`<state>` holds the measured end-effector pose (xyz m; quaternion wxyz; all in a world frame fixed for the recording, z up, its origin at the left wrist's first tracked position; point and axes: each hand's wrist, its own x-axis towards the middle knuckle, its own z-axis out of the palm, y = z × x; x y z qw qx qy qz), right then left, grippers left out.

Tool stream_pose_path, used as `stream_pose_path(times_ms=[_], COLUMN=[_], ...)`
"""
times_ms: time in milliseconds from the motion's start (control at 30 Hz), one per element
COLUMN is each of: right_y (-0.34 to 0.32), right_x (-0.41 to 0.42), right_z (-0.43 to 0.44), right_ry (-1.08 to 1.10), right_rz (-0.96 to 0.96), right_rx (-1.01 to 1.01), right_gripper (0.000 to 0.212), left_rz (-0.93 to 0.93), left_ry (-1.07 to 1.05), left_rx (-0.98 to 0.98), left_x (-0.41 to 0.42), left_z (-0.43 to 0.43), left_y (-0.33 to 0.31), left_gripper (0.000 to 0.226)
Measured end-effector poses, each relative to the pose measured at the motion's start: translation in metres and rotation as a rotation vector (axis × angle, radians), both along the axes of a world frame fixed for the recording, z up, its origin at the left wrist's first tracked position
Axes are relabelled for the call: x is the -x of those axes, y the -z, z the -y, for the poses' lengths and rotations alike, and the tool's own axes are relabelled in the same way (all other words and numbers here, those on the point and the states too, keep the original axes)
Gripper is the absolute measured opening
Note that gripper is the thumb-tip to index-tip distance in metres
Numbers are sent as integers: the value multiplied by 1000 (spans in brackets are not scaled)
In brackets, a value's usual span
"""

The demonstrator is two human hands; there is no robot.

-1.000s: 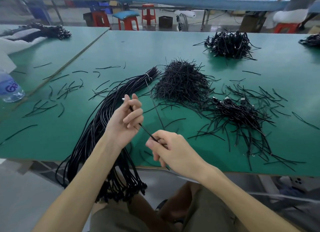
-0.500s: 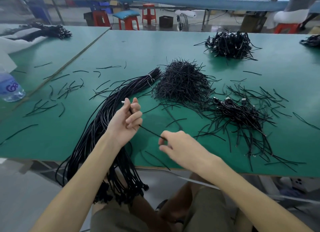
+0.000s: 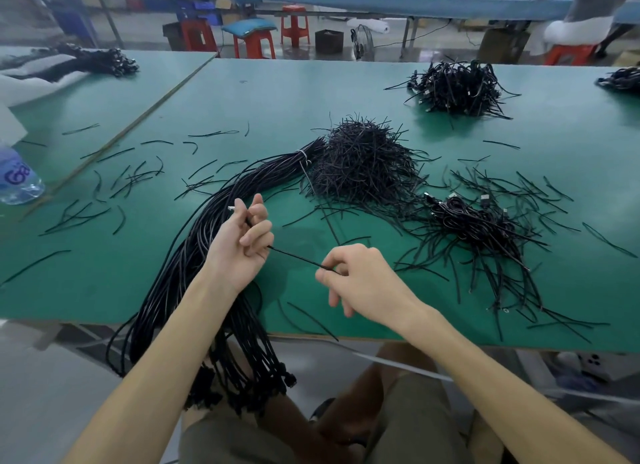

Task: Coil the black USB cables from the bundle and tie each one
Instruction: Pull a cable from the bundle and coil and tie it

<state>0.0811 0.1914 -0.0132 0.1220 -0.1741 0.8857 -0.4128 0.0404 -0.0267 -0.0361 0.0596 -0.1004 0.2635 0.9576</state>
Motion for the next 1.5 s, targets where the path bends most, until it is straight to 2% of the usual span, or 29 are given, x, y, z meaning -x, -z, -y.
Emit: stream_pose_path(times_ms=[333, 700, 867, 1167, 1300, 1367, 1433, 1500], right_y=[-1, -12, -10, 0, 8, 7, 4, -2], right_x=[-18, -42, -61, -9, 13, 22, 30, 37], right_z=[29, 60, 65, 19, -12, -23, -33, -38], right_ry=[-2, -25, -104, 36, 41, 60, 99, 151], right_rz=[322, 569, 779, 193, 74, 28, -39, -83], right_rx=[400, 619, 704, 349, 189, 100, 37, 58], right_gripper=[20, 19, 17, 45, 54, 59, 63, 64], left_rz=[54, 41, -2, -39, -201, -290, -393, -528], left_ry=[-39, 49, 95, 39, 193, 326, 459, 599], left_rx=[-31, -8, 37, -46, -347, -406, -256, 81], left_x=[4, 3, 2, 0, -5, -7, -8, -12], left_z=[-2, -2, -3, -1, 2, 3, 1, -6], left_y=[1, 2, 2, 0, 0, -1, -2, -2], left_gripper=[38, 38, 39, 38, 46, 54, 61, 55])
